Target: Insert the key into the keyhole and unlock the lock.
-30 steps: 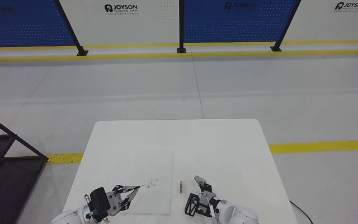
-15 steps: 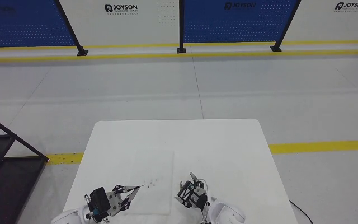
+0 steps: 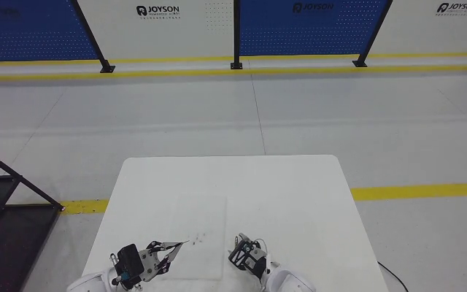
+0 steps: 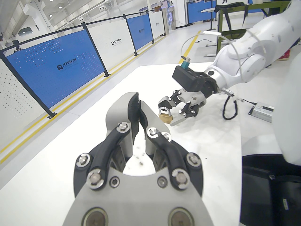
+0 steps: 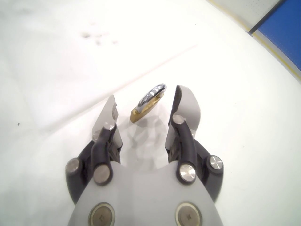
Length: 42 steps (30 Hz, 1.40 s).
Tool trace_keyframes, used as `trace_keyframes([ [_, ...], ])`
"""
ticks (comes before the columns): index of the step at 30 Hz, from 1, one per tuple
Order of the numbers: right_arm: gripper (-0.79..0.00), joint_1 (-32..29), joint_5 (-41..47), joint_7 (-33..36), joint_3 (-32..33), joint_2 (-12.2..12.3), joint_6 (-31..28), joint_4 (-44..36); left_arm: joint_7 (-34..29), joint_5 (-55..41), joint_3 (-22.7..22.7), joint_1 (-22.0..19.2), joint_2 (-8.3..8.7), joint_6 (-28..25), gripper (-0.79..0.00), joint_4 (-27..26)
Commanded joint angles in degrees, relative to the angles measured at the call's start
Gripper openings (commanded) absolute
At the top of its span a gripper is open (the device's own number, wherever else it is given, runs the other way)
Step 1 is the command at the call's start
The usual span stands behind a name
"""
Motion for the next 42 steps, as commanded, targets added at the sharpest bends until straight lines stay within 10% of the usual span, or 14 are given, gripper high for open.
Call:
trace_keyframes([
  [1,-0.394,0.2,0.1,-0.1,-0.2,-0.1,0.2,0.2,0.0,0.0,0.0,0.0,0.00,0.0,-0.785,0.0],
  [7,-0.428,1.1,0.7,0.1,-0.5,-0.3,0.7,1.2,0.0,0.0,0.0,0.0,0.00,0.0,-0.785,0.0],
  [17,-0.785,1.2,1.3,-1.4,-0.2,-0.2,0.0,1.4,0.0,0.0,0.0,0.0,0.00,0.0,-0.785,0.0],
  [42,-0.785,-5.3,0.0,-12.9,7.3,2.9,-4.9,-5.7,0.0,0.0,0.0,0.0,0.00,0.0,-0.785,0.0],
])
